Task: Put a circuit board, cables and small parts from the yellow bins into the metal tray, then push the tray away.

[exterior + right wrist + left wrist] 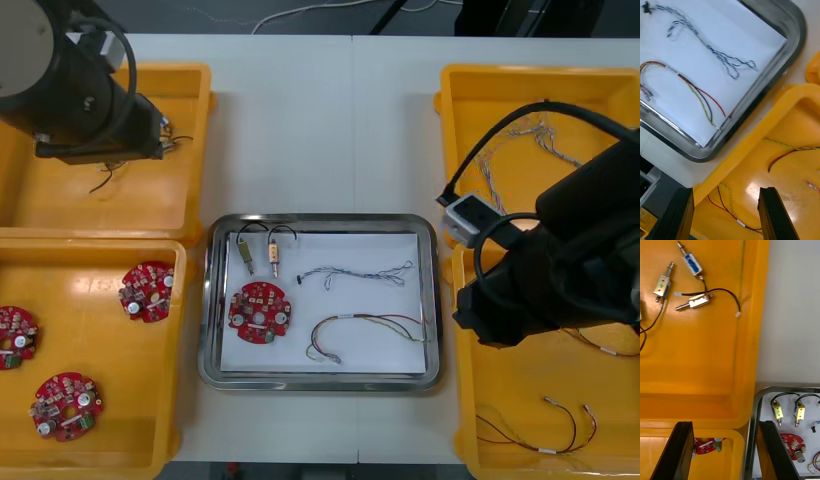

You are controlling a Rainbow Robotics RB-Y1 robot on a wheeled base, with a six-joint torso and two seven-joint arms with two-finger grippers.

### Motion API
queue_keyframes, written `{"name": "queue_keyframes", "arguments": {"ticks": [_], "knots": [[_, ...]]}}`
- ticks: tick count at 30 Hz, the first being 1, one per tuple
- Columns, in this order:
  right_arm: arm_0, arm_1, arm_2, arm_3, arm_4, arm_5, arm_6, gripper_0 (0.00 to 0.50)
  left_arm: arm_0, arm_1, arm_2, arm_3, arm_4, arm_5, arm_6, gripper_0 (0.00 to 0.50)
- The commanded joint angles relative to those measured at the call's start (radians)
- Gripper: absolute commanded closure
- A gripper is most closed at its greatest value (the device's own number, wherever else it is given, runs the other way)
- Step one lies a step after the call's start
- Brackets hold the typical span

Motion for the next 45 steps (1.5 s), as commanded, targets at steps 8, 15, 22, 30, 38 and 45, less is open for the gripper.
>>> {"name": "queue_keyframes", "arguments": {"ticks": [8, 15, 22, 30, 38, 45], "knots": [[-0.215, 0.108, 0.285, 0.071, 0.040, -0.016, 0.102, 0.000, 0.133, 0.086, 0.153, 0.029, -0.054, 0.007, -0.312, 0.002], [-0.282, 0.179, 0.435, 0.157, 0.109, -0.048, 0.134, 0.000, 0.200, 0.088, 0.216, 0.037, -0.029, 0.007, -0.350, 0.000], [-0.327, 0.237, 0.588, 0.214, 0.201, -0.119, 0.176, 0.000, 0.231, 0.091, 0.248, 0.035, -0.012, 0.007, -0.340, 0.000], [-0.362, 0.291, 0.733, 0.275, 0.296, -0.208, 0.288, 0.000, 0.329, 0.097, 0.292, -0.029, 0.003, 0.007, -0.344, 0.000], [-0.394, 0.332, 0.860, 0.352, 0.365, -0.311, 0.320, 0.000, 0.331, 0.094, 0.297, -0.104, 0.011, 0.007, -0.335, 0.000], [-0.400, 0.371, 0.917, 0.407, 0.408, -0.331, 0.321, 0.000, 0.331, 0.094, 0.308, -0.118, 0.009, 0.007, -0.332, 0.000]]}}
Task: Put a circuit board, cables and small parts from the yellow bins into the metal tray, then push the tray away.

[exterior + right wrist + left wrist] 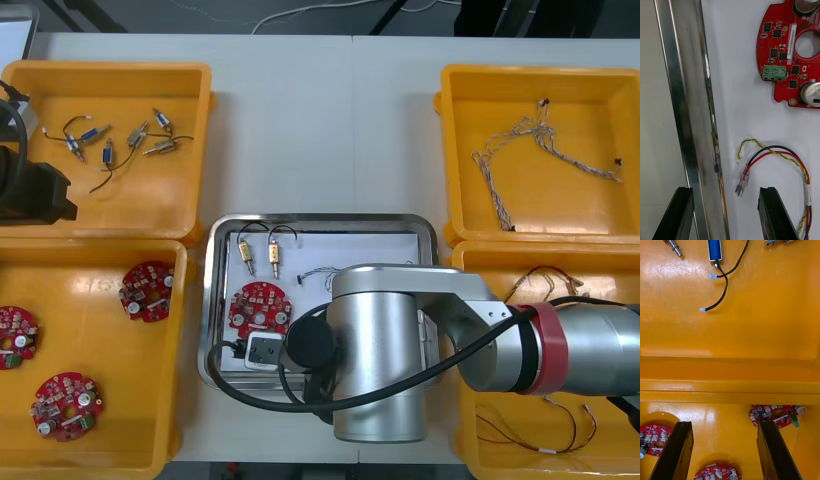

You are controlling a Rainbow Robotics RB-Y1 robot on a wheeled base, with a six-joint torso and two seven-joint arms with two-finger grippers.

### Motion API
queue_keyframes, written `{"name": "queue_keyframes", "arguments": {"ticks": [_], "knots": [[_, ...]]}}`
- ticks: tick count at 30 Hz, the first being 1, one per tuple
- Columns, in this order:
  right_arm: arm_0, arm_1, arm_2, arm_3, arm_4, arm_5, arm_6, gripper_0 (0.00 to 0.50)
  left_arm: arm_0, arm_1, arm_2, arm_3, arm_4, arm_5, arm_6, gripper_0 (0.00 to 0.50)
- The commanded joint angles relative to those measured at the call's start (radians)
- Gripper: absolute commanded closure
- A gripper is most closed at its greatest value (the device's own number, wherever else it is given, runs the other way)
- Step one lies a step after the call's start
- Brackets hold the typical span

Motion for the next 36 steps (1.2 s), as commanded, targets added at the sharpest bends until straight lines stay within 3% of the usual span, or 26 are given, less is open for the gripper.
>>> {"name": "queue_keyframes", "arguments": {"ticks": [1, 36], "knots": [[-0.033, 0.050, 0.040, 0.019, 0.026, -0.010, 0.011, 0.000, 0.010, 0.046, 0.040, -0.045, 0.006, 0.006, -0.011, 0.000], [0.010, 0.082, 0.126, 0.048, 0.113, -0.011, 0.008, 0.000, 0.014, 0.040, 0.046, -0.047, -0.015, 0.006, -0.009, 0.000]]}}
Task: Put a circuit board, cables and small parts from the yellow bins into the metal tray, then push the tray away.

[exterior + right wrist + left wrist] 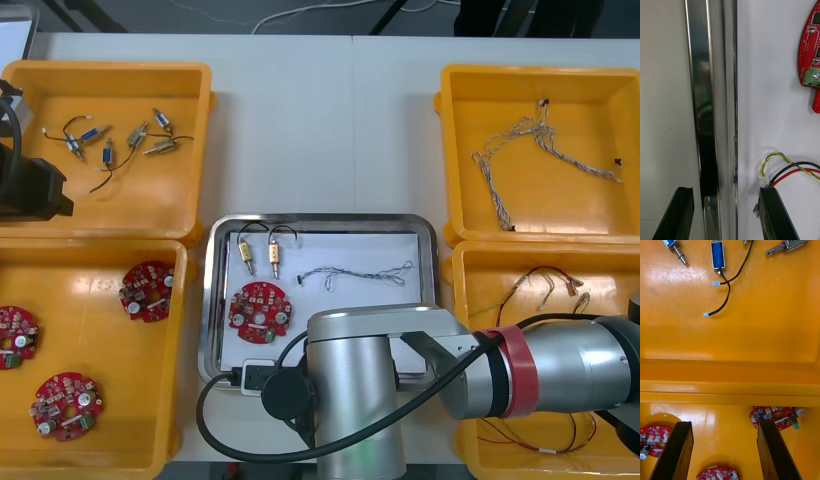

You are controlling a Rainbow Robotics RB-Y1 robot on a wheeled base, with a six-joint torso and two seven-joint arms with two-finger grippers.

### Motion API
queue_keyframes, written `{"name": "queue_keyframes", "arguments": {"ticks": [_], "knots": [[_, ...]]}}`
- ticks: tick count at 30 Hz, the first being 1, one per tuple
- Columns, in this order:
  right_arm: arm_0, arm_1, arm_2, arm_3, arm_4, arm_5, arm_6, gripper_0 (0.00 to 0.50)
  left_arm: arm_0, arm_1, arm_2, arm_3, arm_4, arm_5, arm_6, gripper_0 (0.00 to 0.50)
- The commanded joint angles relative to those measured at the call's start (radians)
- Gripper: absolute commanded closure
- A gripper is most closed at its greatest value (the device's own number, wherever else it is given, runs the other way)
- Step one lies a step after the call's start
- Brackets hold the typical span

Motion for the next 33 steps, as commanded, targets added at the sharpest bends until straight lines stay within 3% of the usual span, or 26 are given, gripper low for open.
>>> {"name": "queue_keyframes", "arguments": {"ticks": [1, 8, 13, 16, 17, 18, 20, 21, 33], "knots": [[0.012, 0.029, 0.015, -0.007, 0.013, -0.011, 0.011, 0.000, 0.015, 0.040, 0.032, -0.034, -0.011, 0.006, -0.009, 0.000], [0.018, 0.029, 0.015, -0.002, 0.013, -0.009, 0.014, 0.007, 0.015, 0.040, 0.032, -0.034, -0.011, 0.006, -0.009, 0.000], [0.020, 0.029, 0.015, -0.002, 0.010, -0.009, 0.016, 0.069, 0.015, 0.040, 0.032, -0.034, -0.011, 0.006, -0.009, 0.000], [0.021, 0.031, 0.015, -0.002, 0.006, -0.011, 0.017, 0.169, 0.015, 0.040, 0.032, -0.034, -0.011, 0.006, -0.009, 0.000], [0.021, 0.031, 0.015, -0.002, 0.006, -0.011, 0.017, 0.257, 0.015, 0.040, 0.032, -0.034, -0.011, 0.006, -0.009, 0.000], [0.021, 0.031, 0.015, -0.002, 0.006, -0.011, 0.017, 0.382, 0.015, 0.040, 0.032, -0.034, -0.011, 0.006, -0.009, 0.000], [0.021, 0.031, 0.015, -0.002, 0.006, -0.011, 0.016, 0.480, 0.015, 0.040, 0.032, -0.034, -0.011, 0.006, -0.009, 0.000], [0.021, 0.029, 0.015, -0.002, 0.004, -0.011, 0.016, 0.500, 0.015, 0.040, 0.032, -0.034, -0.011, 0.006, -0.009, 0.000], [-0.053, -0.011, 0.015, -0.002, 0.001, -0.040, 0.007, 0.500, 0.015, 0.040, 0.032, -0.034, -0.011, 0.006, -0.009, 0.000]]}}
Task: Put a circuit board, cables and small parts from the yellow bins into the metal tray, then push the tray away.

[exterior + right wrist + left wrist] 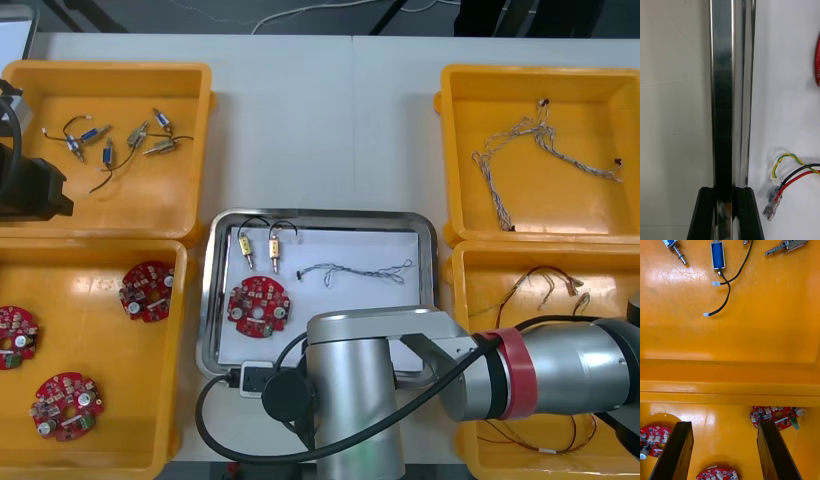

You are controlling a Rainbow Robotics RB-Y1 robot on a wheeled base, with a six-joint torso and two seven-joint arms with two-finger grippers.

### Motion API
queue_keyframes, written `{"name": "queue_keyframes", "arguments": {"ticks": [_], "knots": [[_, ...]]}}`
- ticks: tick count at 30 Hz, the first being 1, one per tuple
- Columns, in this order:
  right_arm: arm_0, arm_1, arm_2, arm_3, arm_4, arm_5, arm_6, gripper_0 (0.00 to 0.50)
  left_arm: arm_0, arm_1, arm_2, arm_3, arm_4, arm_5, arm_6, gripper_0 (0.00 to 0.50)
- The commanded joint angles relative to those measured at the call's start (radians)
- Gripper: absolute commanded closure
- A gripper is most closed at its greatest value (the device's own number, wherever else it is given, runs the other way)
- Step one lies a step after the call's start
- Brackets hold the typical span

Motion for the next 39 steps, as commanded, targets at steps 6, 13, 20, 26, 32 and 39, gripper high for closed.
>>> {"name": "queue_keyframes", "arguments": {"ticks": [6, 13, 20, 26, 32, 39], "knots": [[-0.122, -0.044, 0.012, -0.009, -0.004, -0.037, 0.016, 0.500, 0.015, 0.040, 0.032, -0.033, -0.011, 0.006, -0.009, 0.000], [-0.171, -0.085, 0.010, -0.007, -0.004, -0.065, 0.014, 0.500, 0.015, 0.040, 0.032, -0.033, -0.011, 0.006, -0.009, 0.000], [-0.226, -0.122, 0.010, -0.007, -0.005, -0.089, 0.019, 0.500, 0.015, 0.040, 0.032, -0.033, -0.011, 0.006, -0.009, 0.000], [-0.274, -0.131, 0.012, 0.037, -0.007, -0.115, 0.028, 0.500, 0.015, 0.040, 0.032, -0.033, -0.011, 0.006, -0.009, 0.000], [-0.317, -0.131, 0.012, 0.099, -0.007, -0.158, 0.046, 0.500, 0.015, 0.040, 0.032, -0.033, -0.011, 0.006, -0.009, 0.000], [-0.347, -0.136, 0.012, 0.206, -0.007, -0.286, 0.079, 0.500, 0.015, 0.040, 0.032, -0.033, -0.011, 0.006, -0.009, 0.000]]}}
